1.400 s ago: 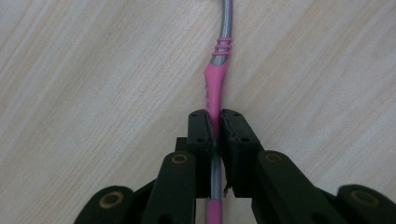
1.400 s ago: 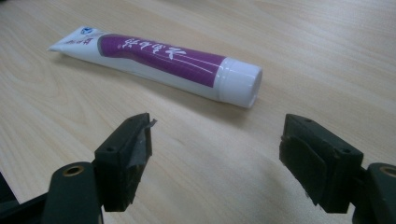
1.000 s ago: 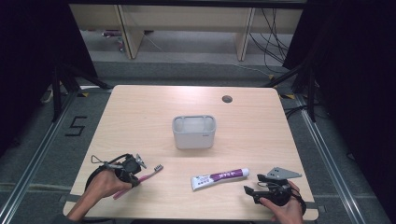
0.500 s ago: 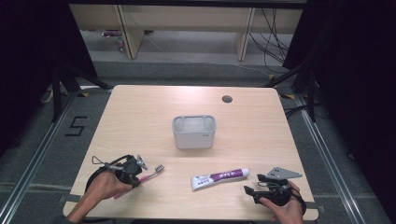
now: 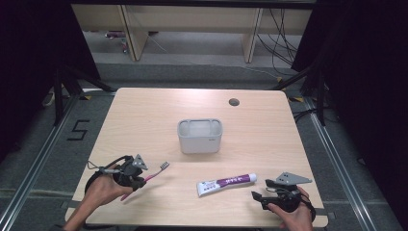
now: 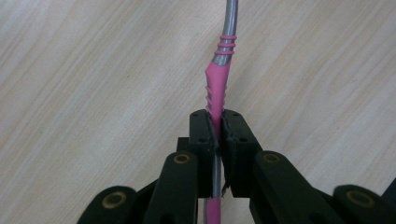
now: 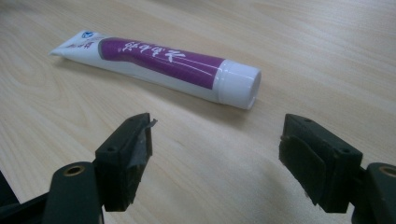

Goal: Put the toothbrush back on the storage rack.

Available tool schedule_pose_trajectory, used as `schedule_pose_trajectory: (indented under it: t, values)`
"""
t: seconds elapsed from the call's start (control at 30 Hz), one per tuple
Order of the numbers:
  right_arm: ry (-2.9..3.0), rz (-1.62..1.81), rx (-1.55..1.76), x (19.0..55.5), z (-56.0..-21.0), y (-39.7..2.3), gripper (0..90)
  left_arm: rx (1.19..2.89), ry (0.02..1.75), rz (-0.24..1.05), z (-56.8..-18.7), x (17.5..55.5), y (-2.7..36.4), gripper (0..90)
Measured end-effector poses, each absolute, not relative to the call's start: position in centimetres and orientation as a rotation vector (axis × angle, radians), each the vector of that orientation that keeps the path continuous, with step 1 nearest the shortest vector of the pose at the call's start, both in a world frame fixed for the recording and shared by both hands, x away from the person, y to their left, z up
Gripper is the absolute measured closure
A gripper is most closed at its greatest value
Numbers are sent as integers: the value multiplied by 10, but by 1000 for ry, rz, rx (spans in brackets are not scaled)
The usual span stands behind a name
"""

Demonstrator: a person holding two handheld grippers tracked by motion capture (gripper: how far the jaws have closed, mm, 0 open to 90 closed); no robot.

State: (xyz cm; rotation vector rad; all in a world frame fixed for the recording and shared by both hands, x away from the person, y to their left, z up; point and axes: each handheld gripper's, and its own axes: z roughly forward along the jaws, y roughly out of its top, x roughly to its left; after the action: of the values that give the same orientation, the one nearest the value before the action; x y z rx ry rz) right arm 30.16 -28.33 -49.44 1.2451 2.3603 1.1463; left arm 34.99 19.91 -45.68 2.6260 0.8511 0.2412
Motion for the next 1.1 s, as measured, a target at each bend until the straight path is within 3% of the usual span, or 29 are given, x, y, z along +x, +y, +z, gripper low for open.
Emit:
schedule_pose_trajectory:
  t: [1.1]
  values:
    - [2356,1160,1274,301,-494,-283,261,2119,845,388,-414,370,181,828]
